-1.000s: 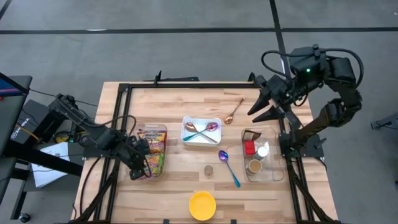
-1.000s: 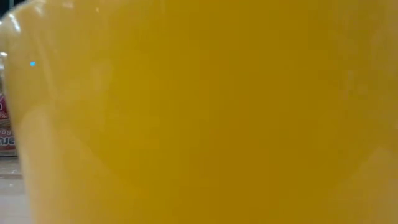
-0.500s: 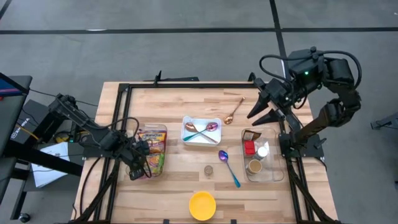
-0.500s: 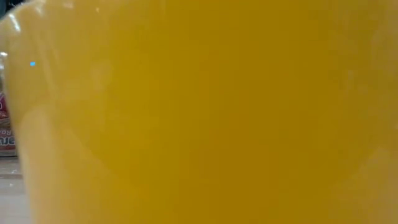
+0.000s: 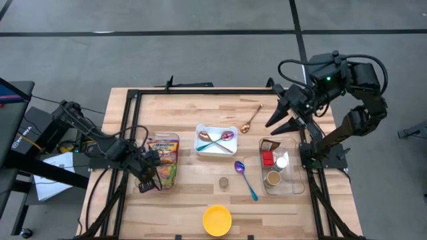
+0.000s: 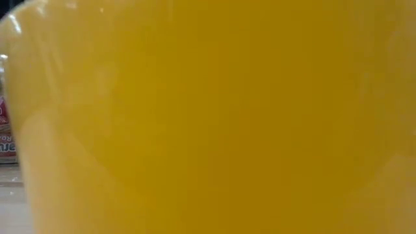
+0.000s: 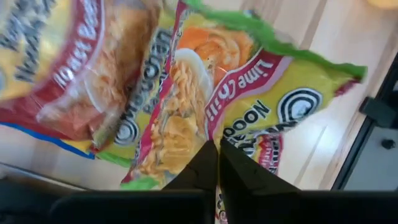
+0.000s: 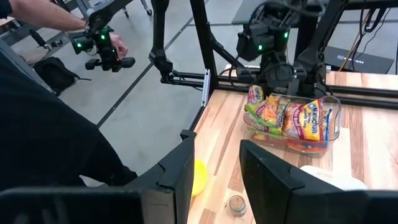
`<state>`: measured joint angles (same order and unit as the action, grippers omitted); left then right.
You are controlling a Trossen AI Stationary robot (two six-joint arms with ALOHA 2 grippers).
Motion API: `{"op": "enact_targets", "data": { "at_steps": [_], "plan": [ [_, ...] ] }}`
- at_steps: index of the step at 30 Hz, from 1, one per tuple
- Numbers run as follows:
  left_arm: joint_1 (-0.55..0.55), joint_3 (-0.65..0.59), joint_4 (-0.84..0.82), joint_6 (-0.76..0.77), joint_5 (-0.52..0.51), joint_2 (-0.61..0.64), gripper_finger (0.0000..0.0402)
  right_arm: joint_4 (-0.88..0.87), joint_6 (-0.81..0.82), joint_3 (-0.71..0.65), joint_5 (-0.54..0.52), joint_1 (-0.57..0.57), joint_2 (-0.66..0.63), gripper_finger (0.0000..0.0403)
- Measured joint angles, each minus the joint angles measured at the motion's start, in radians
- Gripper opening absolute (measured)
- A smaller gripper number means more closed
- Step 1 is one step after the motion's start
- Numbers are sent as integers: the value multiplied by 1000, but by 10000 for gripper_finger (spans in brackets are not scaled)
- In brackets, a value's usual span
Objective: Pick & Place Food Item
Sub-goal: Put the green noodle pack into the left transparent bin
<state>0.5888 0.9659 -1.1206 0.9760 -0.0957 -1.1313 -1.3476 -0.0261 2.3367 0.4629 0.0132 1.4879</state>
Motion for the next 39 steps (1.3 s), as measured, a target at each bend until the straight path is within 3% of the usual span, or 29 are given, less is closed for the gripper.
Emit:
{"op": "enact_targets", "data": {
  "at_steps": [7,22,34,39],
  "plan": [
    [0,49,-48,-22,-112,0,1,-11,0,0,0,0,0,122],
    [64,48,-43,-147,-106,-102,2,-11,19,0,-23,0,0,122],
    [103,47,-53,-52,-88,-96,42,-11,19,0,-22,0,0,122],
    [102,47,-37,-4,-181,-11,75,-17,23,0,-20,0,0,122]
  ]
}}
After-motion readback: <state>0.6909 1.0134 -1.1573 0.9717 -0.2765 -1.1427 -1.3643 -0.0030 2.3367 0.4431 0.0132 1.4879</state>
